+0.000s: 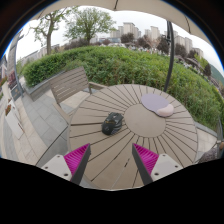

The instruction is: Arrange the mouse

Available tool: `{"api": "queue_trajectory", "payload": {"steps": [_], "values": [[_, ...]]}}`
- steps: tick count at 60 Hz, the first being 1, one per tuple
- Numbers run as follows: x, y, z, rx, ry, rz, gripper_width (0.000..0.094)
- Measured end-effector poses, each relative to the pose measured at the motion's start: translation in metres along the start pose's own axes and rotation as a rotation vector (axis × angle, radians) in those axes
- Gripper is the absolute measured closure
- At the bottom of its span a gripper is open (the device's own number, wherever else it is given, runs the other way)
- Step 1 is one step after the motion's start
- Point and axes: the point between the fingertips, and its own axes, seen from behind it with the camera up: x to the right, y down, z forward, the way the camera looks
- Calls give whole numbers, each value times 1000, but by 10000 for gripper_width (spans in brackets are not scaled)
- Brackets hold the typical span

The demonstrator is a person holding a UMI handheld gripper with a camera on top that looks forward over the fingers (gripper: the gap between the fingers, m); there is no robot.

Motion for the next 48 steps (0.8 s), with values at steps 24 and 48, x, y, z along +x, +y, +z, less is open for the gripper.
{"api": "queue_trajectory", "payload": {"steps": [24, 48], "values": [[-25, -25, 125, 27, 46, 53, 77], [-8, -32, 210, 32, 111, 82, 71]]}}
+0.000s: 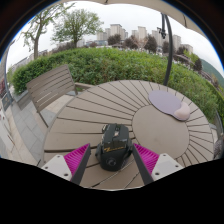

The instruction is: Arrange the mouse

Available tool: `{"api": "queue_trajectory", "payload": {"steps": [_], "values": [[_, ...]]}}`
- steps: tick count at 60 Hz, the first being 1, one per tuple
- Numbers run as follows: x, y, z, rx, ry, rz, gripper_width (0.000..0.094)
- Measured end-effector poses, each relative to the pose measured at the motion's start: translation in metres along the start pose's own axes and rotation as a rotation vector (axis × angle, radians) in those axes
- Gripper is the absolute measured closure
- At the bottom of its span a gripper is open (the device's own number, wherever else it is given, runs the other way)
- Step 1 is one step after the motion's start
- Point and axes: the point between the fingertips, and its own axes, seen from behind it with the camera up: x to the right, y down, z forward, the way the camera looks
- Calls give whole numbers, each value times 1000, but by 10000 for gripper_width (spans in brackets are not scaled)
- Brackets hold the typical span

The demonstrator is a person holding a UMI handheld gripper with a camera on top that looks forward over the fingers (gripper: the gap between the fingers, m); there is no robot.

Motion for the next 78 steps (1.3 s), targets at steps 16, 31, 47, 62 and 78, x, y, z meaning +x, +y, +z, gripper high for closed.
{"api": "queue_trajectory", "payload": {"steps": [16, 31, 47, 62, 78], "values": [[-9, -9, 21, -25, -41, -33, 103], [-9, -5, 21, -124, -51, -67, 216], [-10, -6, 20, -264, -75, -91, 366], [23, -59, -13, -210, -65, -67, 366], [159, -195, 4, -38, 65, -28, 365]]}}
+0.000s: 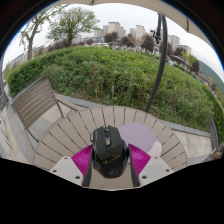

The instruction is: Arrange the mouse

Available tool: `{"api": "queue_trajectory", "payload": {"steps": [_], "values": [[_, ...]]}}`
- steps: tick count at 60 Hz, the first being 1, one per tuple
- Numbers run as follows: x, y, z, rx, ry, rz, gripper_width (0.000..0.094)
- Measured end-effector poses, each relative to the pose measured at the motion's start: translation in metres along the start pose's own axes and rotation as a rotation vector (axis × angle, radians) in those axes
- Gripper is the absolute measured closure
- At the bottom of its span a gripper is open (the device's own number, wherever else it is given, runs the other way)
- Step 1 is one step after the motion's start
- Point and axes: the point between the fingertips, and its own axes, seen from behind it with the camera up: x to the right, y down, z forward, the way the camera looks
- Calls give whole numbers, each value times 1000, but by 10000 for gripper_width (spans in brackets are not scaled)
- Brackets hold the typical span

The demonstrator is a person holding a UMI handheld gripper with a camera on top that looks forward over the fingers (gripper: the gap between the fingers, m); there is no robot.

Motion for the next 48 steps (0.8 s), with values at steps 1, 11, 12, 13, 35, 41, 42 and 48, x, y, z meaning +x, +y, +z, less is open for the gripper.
{"api": "queue_trajectory", "payload": {"steps": [1, 11, 12, 13, 35, 41, 42, 48], "values": [[11, -5, 6, 3, 12, 12, 366], [103, -21, 87, -14, 94, 57, 365], [108, -19, 96, -21, 96, 67, 365], [113, -15, 106, -33, 96, 72, 366], [147, 31, 169, -91, 102, 26, 81], [139, 16, 110, -69, 66, 39, 85], [137, 15, 97, -68, 54, 41, 87], [128, 18, 16, -56, -1, 26, 87]]}}
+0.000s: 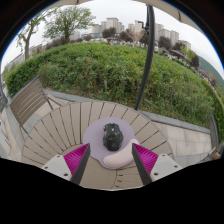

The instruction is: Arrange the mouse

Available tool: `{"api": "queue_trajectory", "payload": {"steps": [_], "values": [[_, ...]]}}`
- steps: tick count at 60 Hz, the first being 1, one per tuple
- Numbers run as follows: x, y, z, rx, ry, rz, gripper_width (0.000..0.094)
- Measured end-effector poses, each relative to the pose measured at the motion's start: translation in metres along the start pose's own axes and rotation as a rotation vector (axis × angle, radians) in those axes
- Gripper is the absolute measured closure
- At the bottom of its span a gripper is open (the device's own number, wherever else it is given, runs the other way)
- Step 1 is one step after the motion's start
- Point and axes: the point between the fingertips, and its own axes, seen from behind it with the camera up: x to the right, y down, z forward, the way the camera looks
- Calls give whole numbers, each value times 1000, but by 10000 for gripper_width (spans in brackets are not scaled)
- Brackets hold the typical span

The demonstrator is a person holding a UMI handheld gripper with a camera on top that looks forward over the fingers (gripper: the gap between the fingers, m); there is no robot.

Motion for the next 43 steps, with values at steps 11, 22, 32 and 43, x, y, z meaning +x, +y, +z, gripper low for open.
{"api": "queue_trajectory", "payload": {"steps": [11, 22, 32, 43], "values": [[-2, 62, -126, -34, -41, -13, 89], [3, 124, -196, -83, -40, -6, 87], [11, 149, -214, -89, -32, 3, 85], [12, 154, -221, -67, -33, -4, 84]]}}
